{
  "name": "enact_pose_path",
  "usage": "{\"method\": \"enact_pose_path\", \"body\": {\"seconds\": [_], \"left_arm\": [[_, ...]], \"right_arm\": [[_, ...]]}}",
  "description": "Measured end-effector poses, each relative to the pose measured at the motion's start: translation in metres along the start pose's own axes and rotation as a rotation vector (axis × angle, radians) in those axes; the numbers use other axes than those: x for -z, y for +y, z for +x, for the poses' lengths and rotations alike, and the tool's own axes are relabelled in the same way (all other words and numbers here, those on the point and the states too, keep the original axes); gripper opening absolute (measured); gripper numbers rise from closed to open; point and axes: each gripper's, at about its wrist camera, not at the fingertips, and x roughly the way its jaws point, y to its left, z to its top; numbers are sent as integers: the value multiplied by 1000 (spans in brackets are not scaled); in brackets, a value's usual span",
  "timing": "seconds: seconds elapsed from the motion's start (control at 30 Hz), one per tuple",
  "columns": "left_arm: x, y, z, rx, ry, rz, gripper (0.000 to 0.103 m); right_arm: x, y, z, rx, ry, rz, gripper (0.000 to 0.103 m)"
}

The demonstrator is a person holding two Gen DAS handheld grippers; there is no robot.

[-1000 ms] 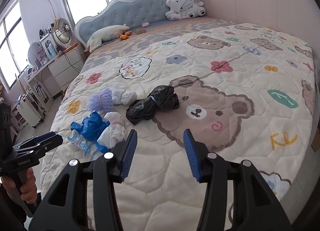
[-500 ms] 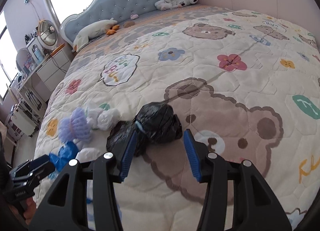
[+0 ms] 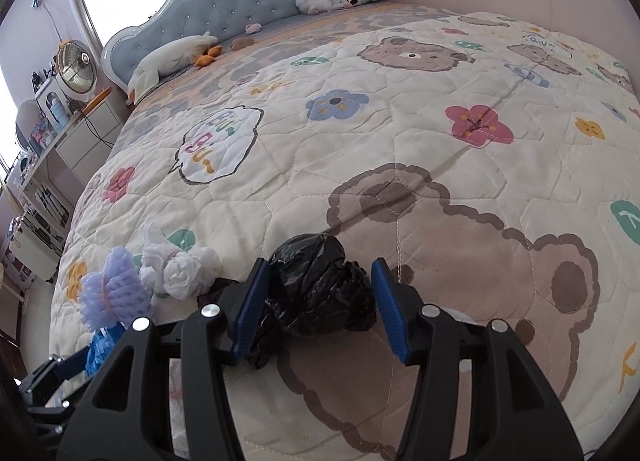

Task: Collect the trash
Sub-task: 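Grasp the black plastic bag with the right gripper while the left gripper grasps the blue glove, then carry the black bag and blue glove in both grippers over the yellow bin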

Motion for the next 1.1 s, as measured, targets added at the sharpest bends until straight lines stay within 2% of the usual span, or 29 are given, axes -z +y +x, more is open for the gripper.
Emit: {"method": "enact_pose_path", "body": {"seconds": [0.1, 0.17, 0.37, 0.43, 0.53, 0.63, 1.1], "left_arm": [[3, -3, 2, -1, 0, 16, 53], [4, -5, 4, 8, 4, 18, 40], [6, -5, 2, 23, -13, 17, 19], [7, -4, 1, 27, -17, 12, 17], [6, 0, -2, 35, -27, 3, 14], [6, 5, -7, 35, -38, -3, 13], [10, 41, -44, -26, -82, -58, 13]], "right_arm": [[2, 3, 4, -2, 13, -8, 51], [3, 10, 6, -10, 14, -20, 51], [6, 22, 16, -39, 44, -19, 50], [7, 27, 16, -50, 44, -34, 36], [8, 34, 14, -58, 39, -46, 27], [9, 36, 10, -75, 25, -43, 23], [36, 47, -34, -158, 21, -43, 21]]}}
